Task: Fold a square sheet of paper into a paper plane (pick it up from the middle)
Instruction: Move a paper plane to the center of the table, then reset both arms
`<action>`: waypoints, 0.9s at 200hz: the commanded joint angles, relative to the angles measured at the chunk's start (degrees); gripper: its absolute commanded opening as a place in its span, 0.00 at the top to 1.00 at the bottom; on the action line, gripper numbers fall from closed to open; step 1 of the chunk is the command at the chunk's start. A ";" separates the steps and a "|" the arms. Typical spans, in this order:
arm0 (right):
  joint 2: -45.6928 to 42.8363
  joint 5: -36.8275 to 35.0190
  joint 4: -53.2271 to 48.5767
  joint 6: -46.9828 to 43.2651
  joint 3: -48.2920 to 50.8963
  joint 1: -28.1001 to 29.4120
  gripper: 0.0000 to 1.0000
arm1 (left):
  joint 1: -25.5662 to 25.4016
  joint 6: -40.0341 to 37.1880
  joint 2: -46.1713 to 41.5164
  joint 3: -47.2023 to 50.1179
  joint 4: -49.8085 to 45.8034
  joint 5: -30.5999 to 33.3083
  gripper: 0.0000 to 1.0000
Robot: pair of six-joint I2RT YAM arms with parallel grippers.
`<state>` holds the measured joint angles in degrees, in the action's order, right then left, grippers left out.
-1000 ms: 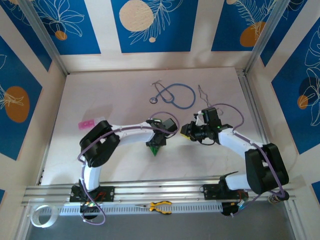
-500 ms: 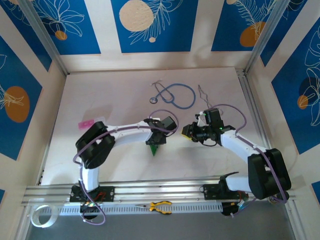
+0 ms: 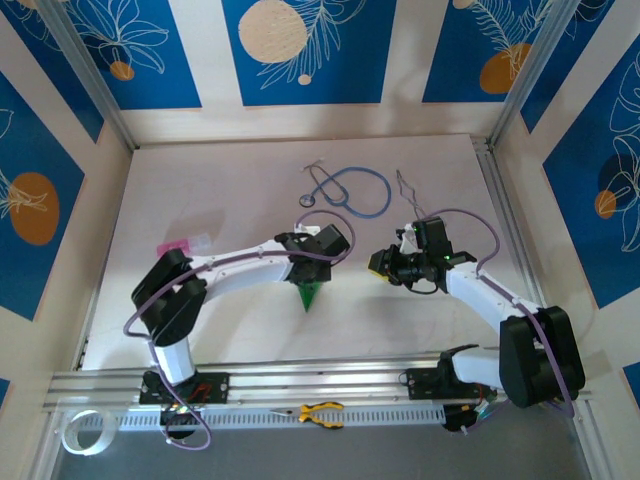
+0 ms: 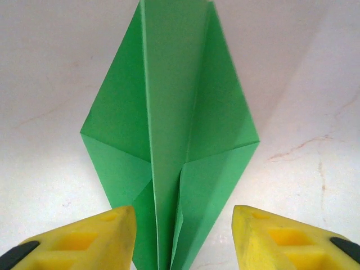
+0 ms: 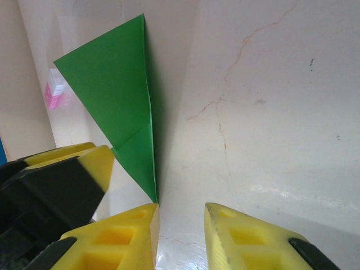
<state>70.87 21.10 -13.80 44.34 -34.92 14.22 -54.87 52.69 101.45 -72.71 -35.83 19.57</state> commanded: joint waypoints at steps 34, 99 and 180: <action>-0.59 -1.04 -2.84 -2.13 -2.45 -1.07 0.71 | 2.68 -9.15 -12.66 4.66 6.09 1.97 0.44; -5.44 -27.65 -13.08 -14.46 -11.65 -2.00 0.46 | 14.11 -20.81 -28.67 17.89 9.76 8.58 0.35; 3.70 -38.95 24.96 -32.72 -0.88 -13.37 0.37 | 40.24 -42.52 -39.61 36.47 29.58 7.50 0.00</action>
<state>70.83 -18.79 -5.43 19.31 -40.16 3.86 -19.53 19.73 60.45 -38.15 -14.06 28.60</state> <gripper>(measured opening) 0.621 0.998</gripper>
